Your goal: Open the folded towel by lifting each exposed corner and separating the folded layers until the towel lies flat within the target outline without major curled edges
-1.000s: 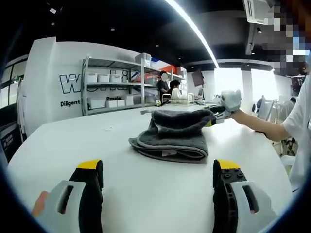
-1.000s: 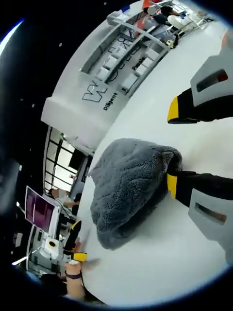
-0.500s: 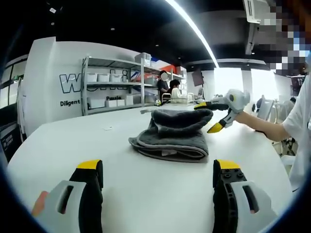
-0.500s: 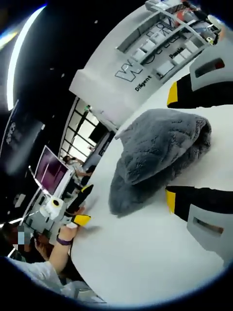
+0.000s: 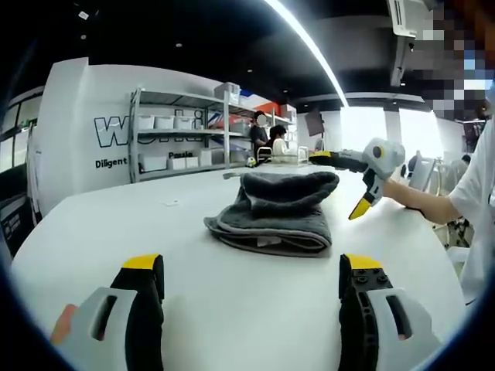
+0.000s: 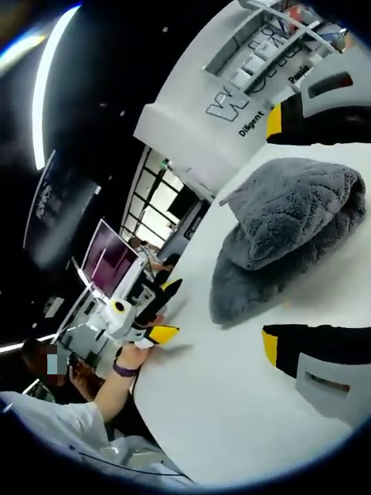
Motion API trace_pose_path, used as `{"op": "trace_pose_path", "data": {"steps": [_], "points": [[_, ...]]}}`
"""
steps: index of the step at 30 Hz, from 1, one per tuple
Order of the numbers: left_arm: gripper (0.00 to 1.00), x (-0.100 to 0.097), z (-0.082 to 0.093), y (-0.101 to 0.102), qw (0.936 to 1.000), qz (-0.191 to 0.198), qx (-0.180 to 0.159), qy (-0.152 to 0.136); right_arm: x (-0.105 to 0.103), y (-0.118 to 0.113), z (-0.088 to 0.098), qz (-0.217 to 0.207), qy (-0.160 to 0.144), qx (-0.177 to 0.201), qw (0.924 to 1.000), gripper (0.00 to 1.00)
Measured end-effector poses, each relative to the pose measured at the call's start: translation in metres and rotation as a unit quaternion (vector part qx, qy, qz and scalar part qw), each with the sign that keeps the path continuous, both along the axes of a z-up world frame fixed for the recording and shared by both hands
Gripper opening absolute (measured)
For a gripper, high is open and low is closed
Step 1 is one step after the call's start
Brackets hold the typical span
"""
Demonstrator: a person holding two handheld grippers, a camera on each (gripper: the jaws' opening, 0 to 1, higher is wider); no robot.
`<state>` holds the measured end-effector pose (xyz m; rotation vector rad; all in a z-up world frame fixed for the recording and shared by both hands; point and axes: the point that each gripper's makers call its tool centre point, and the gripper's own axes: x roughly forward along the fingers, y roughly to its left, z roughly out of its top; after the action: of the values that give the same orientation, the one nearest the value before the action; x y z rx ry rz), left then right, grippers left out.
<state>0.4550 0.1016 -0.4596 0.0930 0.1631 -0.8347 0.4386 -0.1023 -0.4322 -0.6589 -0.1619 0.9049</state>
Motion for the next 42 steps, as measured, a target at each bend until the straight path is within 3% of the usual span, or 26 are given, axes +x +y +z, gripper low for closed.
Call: {"op": "trace_pose_path", "data": {"steps": [10,20,29,42], "points": [[0.93,0.001,0.0,0.001,1.0,-0.001,0.001,0.0,-0.001,0.0,0.008,-0.005,-0.008,0.015,0.9998,0.98],[0.93,0.001,0.0,0.001,1.0,-0.001,0.001,0.0,-0.003,0.001,0.014,-0.004,-0.035,0.009,0.9993,0.73],[0.93,0.002,0.0,0.001,1.0,-0.001,0.001,0.001,-0.007,0.005,0.009,0.007,-0.091,-0.044,0.9949,0.41],[0.93,0.0,-0.001,-0.001,1.0,-0.002,0.004,0.001,-0.007,0.005,-0.004,0.003,-0.072,-0.067,0.9951,0.17]]}}
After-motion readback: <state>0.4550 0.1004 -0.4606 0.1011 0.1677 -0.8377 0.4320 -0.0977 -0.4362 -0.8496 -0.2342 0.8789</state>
